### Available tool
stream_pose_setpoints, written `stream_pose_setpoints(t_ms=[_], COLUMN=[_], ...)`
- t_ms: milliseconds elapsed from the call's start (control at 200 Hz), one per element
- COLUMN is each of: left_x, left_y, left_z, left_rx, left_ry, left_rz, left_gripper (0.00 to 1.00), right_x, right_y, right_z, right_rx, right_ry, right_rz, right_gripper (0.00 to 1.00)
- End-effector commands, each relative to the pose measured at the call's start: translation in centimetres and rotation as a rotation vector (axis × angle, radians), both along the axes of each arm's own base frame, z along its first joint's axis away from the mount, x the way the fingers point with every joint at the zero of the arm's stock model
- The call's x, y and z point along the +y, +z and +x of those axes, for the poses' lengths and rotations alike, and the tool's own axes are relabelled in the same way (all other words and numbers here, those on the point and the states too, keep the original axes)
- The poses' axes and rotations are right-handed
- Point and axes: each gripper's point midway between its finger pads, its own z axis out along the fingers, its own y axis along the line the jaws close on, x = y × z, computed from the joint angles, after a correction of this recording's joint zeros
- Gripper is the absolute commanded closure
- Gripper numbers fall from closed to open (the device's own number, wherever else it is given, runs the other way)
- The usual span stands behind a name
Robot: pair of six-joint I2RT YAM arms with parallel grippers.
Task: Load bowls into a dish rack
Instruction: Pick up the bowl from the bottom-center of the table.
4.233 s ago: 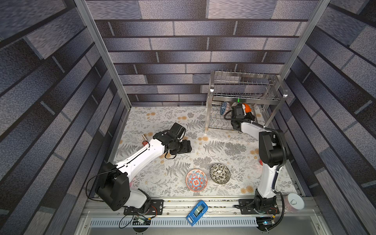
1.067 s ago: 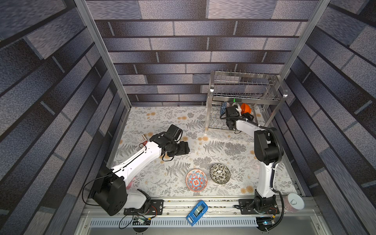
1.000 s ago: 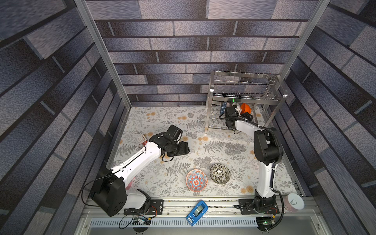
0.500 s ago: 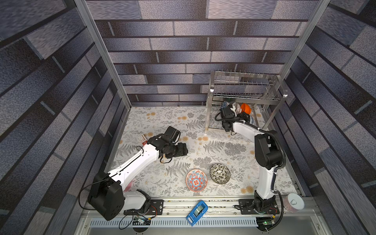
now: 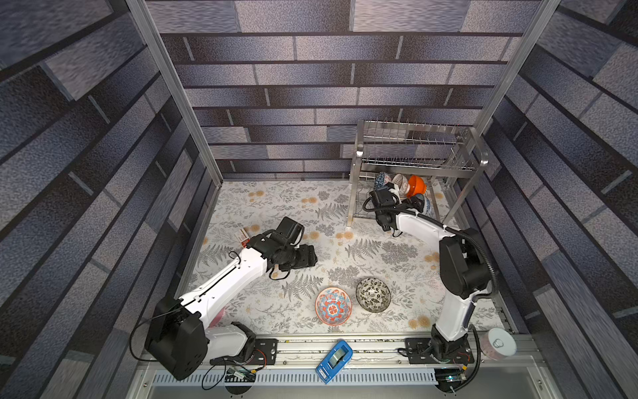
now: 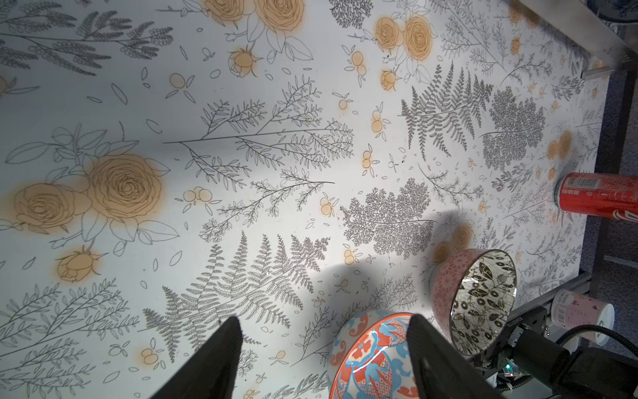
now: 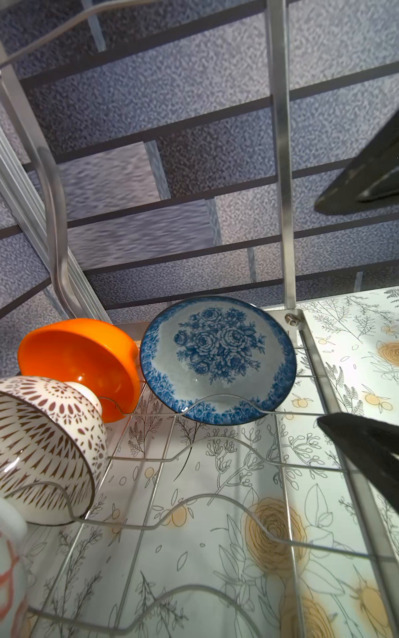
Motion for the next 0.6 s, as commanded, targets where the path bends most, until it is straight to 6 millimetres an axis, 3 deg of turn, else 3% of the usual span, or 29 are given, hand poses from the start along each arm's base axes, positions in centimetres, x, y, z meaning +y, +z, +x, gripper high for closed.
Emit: stream_pose_setpoints(t_ms=[0,331,596], left_x=[0.3,0.2,-0.1], left_y=[0.3,0.4,0.0], left_z=[-0.4,-2.0,-3.7], left_rx=[-0.008,-0.013,-0.015], left_ry=[0.012,0.006,-0.008], left_rz=[-0.015,-0.006,0.017], left_gripper=[0.23,0.3,0.35], right_x=[-0.4,0.0,2.8], right_y=[0.7,1.0,1.4], right_z=[-2.1,-6.7,-11.0], right_rx=[-0.02,-0.039,-0.05], right_ry=[-0.024,-0.02,0.046], right_rz=[0.023,0.141,0.515], right_gripper=[0.09,0.04,0.04])
